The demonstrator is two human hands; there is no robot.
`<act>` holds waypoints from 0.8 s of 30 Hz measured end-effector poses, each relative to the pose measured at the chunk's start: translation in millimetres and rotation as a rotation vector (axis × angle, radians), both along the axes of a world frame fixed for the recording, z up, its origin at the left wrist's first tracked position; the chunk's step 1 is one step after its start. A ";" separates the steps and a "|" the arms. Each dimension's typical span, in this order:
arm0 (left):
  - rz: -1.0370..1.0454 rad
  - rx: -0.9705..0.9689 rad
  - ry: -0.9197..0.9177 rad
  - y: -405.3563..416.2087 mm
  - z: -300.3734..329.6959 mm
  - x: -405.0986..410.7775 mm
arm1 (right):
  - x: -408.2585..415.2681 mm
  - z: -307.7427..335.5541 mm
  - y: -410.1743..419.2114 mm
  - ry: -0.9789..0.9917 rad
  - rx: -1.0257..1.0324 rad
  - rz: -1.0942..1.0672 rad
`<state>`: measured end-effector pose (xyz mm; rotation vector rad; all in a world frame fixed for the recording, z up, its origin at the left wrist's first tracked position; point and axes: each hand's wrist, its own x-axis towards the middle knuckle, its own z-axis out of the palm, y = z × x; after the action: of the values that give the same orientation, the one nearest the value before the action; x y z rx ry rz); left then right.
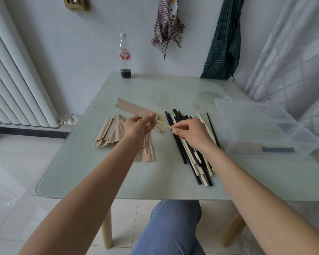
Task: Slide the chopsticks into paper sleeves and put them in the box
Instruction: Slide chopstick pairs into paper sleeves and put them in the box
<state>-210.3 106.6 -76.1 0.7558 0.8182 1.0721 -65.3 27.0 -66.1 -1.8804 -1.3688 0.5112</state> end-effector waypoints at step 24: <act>0.000 0.002 0.025 2.1 1.6 -4.3 | 5.8 -1.6 -2.7 -0.045 0.003 -0.016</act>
<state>-214.7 108.6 -74.4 0.7722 0.8381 1.0655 -59.5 24.3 -67.8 -1.9093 -1.3816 0.4618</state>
